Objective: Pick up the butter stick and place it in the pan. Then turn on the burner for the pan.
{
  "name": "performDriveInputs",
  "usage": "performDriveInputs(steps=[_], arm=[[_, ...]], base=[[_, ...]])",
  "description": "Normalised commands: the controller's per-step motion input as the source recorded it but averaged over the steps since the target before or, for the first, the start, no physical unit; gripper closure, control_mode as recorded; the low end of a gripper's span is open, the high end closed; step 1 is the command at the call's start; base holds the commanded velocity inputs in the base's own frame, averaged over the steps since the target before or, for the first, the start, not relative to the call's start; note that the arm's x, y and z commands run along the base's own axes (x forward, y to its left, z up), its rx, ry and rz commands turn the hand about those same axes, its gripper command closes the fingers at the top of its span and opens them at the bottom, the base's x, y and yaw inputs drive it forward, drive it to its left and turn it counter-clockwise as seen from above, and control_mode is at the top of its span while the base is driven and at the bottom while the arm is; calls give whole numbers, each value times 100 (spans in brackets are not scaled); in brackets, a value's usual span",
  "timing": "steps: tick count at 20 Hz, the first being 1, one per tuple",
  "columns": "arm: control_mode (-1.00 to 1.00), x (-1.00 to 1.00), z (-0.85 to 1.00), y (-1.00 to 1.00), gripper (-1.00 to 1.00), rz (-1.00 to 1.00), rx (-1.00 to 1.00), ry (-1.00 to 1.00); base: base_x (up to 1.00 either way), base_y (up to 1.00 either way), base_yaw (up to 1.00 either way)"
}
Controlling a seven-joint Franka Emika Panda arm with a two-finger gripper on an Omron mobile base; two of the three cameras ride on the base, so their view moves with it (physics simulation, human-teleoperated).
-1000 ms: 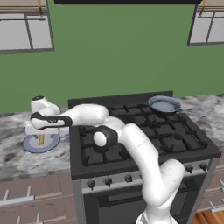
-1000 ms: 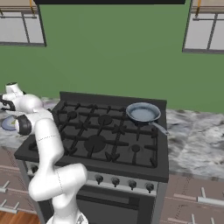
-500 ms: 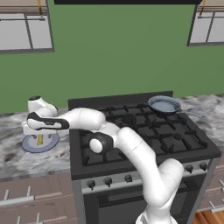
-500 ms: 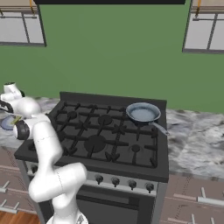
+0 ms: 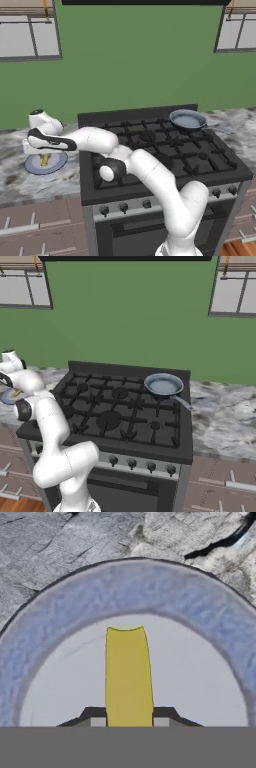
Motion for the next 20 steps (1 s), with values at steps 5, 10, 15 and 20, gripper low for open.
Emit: performDriveInputs(steps=[5, 10, 15, 20], arm=[[-100, -41, 13, -34, 100, 0, 10, -8], [-100, -67, 25, -60, 100, 0, 7, -11], [-100, -90, -12, -55, 100, 0, 1, -3], [-100, -100, -9, -95, 100, -1, 3, -20]], base=[[0, 0, 0], [0, 0, 0], [0, 0, 0], [0, 0, 0]])
